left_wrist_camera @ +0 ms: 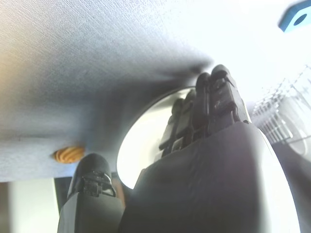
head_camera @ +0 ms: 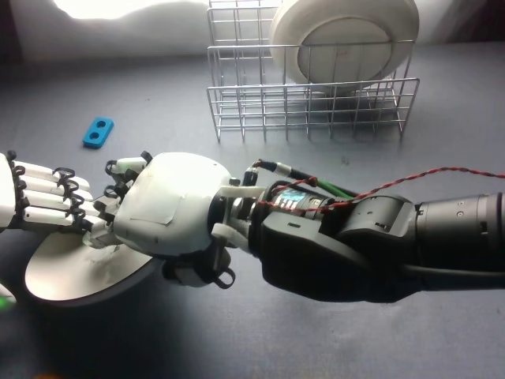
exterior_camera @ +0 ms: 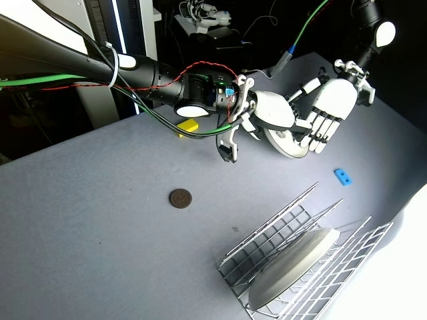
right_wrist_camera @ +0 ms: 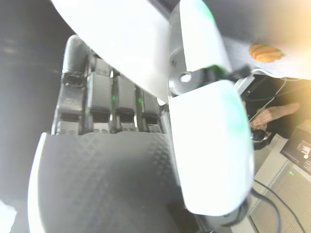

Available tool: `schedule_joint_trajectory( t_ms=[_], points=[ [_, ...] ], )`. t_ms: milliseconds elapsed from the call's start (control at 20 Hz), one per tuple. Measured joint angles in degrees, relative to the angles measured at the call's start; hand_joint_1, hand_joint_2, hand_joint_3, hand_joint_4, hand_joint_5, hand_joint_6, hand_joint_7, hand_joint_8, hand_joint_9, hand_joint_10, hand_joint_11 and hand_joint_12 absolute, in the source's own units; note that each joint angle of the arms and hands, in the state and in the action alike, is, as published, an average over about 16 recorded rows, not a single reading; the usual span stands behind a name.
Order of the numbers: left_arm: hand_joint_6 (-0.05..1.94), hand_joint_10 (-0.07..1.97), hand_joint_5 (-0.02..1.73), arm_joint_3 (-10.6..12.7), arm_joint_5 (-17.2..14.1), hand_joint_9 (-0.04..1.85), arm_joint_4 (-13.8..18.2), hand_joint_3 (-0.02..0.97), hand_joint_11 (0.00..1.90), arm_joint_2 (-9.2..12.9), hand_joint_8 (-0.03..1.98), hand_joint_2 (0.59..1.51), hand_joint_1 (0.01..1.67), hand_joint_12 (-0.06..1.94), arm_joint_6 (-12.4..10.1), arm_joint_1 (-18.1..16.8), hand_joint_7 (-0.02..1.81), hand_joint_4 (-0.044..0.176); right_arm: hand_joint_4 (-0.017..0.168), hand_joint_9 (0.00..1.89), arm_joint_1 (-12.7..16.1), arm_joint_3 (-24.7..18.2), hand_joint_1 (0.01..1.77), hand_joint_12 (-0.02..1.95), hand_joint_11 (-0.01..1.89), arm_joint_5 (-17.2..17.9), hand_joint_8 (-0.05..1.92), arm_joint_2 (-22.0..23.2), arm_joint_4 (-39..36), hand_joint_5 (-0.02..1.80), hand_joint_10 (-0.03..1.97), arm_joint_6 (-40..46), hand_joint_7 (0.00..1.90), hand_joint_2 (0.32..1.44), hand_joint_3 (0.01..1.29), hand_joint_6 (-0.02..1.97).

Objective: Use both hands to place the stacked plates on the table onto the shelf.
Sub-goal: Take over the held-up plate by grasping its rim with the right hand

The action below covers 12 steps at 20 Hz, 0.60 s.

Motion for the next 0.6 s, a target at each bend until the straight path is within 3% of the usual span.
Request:
schedule_joint_trajectory(
  t_ms=[300, 600],
  points=[
    [-0.02, 0.02, -0.01, 0.01, -0.08, 0.03, 0.16, 0.022, 0.01, -0.04, -0.02, 1.128, 0.01, 0.0, -0.17, -0.17, -0.01, -0.008, 0.001, 0.87, -0.62, -0.53, 1.24, 1.29, 0.53, 1.71, 0.2, 0.16, -0.13, 0.74, 0.27, -0.11, 0.84, 1.02, 0.01, 0.23],
    [-0.02, 0.02, 0.0, 0.33, -0.51, 0.03, 0.9, 0.021, 0.01, -0.15, -0.02, 1.129, 0.02, 0.0, -0.9, -1.48, -0.01, -0.005, -0.001, 1.0, -1.05, -0.76, 1.24, 1.25, 0.79, 3.28, 0.38, 0.55, -0.32, 0.85, 0.64, -0.36, 0.97, 1.01, 0.01, 0.39]
  ],
)
